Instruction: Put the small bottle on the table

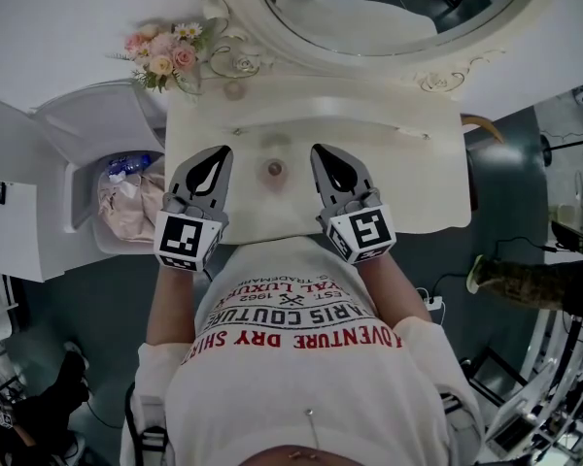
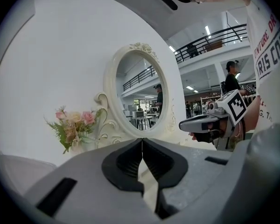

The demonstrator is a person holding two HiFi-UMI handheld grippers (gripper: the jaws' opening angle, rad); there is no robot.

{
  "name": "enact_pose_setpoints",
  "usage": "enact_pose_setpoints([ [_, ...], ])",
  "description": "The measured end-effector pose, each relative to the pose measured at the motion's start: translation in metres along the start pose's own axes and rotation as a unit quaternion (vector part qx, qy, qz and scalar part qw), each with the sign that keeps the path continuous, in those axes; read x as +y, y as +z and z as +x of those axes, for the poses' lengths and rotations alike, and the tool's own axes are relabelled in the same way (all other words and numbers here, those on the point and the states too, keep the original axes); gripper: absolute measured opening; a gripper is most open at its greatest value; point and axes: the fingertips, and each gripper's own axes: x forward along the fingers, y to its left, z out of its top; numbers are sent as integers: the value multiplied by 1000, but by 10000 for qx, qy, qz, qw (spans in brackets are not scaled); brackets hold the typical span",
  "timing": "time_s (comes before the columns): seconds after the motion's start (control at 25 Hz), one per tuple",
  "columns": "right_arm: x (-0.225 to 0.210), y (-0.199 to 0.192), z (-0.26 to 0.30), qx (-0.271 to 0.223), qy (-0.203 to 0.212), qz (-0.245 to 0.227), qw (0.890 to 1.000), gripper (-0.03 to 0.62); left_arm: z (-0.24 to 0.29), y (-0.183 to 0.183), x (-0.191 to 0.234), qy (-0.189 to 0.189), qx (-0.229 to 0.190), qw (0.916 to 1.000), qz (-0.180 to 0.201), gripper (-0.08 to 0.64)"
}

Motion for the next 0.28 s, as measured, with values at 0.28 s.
enact_pose_setpoints([
  [0.28,0,-2,0,14,-24,-28,10000,-2,0,-2,0,6,32,10000,-11,8],
])
